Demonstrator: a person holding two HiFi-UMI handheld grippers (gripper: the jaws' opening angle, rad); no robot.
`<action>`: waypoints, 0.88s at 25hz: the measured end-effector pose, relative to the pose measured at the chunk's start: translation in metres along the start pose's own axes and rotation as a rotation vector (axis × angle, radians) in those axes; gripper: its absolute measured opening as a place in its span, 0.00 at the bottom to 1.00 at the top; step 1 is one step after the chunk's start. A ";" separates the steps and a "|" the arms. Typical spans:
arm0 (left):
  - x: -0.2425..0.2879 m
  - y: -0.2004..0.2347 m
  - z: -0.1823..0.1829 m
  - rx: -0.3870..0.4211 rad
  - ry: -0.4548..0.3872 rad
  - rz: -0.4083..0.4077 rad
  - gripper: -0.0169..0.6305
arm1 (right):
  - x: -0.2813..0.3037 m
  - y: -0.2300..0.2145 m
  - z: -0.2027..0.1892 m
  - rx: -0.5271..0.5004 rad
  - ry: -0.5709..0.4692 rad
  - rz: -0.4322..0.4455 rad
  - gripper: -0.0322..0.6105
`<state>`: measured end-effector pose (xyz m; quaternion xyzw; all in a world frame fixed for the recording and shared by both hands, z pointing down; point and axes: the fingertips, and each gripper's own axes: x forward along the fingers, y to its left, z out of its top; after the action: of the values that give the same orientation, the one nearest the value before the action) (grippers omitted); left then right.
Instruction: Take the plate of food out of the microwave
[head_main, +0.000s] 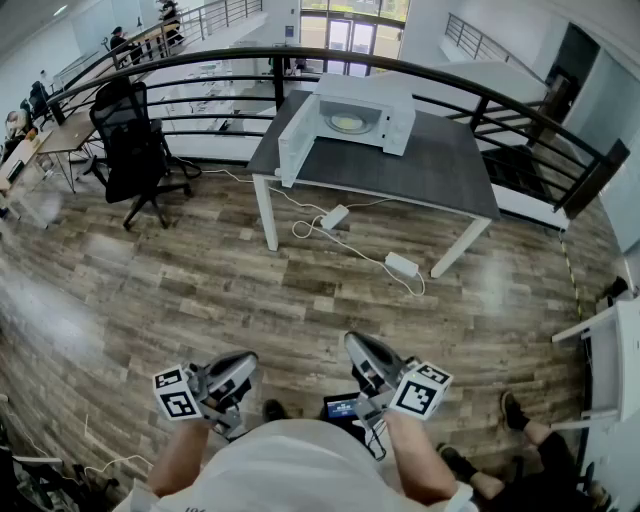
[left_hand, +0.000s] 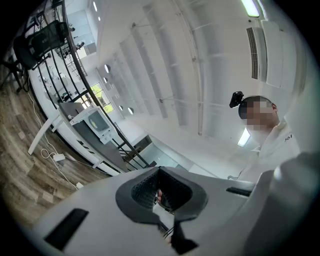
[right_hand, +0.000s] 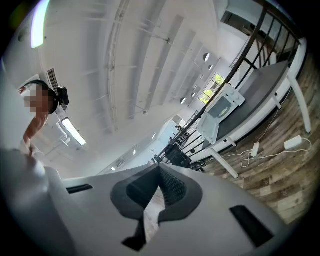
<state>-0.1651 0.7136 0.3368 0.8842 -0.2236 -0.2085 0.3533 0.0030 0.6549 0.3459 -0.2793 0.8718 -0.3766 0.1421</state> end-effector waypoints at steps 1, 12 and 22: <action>0.002 -0.002 -0.002 0.010 0.005 0.000 0.03 | -0.001 0.000 0.000 -0.012 0.005 -0.003 0.03; 0.017 -0.002 -0.007 0.031 0.042 -0.001 0.03 | -0.009 -0.007 -0.003 -0.062 0.023 -0.065 0.03; 0.027 0.001 -0.010 0.003 0.061 -0.019 0.03 | -0.008 -0.009 -0.007 -0.103 0.054 -0.100 0.03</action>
<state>-0.1381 0.7038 0.3383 0.8928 -0.2046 -0.1845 0.3564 0.0095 0.6586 0.3576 -0.3193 0.8785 -0.3450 0.0851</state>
